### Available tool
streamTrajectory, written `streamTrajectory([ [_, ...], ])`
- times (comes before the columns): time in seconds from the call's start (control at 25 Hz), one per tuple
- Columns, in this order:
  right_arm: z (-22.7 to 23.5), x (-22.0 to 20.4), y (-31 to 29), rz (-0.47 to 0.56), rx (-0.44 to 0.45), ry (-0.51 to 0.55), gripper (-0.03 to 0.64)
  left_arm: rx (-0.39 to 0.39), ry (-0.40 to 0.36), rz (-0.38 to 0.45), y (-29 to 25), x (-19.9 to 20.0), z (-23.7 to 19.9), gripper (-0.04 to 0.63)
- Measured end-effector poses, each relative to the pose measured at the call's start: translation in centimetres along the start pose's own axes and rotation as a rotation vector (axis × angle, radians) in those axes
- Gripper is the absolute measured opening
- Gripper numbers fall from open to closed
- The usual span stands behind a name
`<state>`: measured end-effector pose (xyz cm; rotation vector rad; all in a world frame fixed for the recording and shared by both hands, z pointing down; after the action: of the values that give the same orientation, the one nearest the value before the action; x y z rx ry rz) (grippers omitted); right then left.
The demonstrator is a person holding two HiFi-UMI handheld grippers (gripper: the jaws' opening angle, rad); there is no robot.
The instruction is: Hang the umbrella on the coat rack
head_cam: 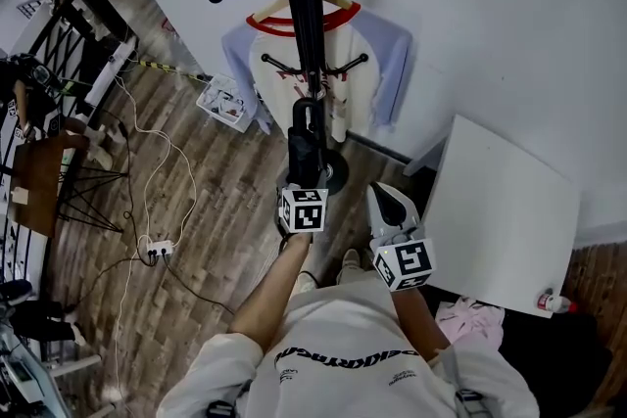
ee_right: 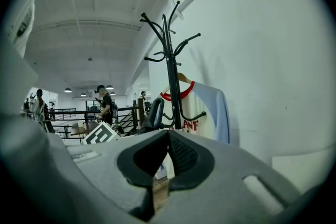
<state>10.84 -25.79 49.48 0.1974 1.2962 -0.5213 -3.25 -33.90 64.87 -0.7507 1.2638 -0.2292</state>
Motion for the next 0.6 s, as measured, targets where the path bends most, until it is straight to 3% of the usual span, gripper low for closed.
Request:
streamTrajectory([
  [0.6, 1.7, -0.8, -1.4, -0.028, -0.018, -0.01, -0.002, -0.017, 0.031, -0.086, -4.4, -2.4, -0.6, 0.252],
])
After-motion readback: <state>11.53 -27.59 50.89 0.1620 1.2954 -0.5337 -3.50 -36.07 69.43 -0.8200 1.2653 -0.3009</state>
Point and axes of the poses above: the fingertips, and each gripper's own axes: y backward along the fingers, z to its right, x out of its top, the point moved 3 cm from there along y, backward along the fingers, and after that the axes turned 11 degrees about -y, right-handed, at the moved point
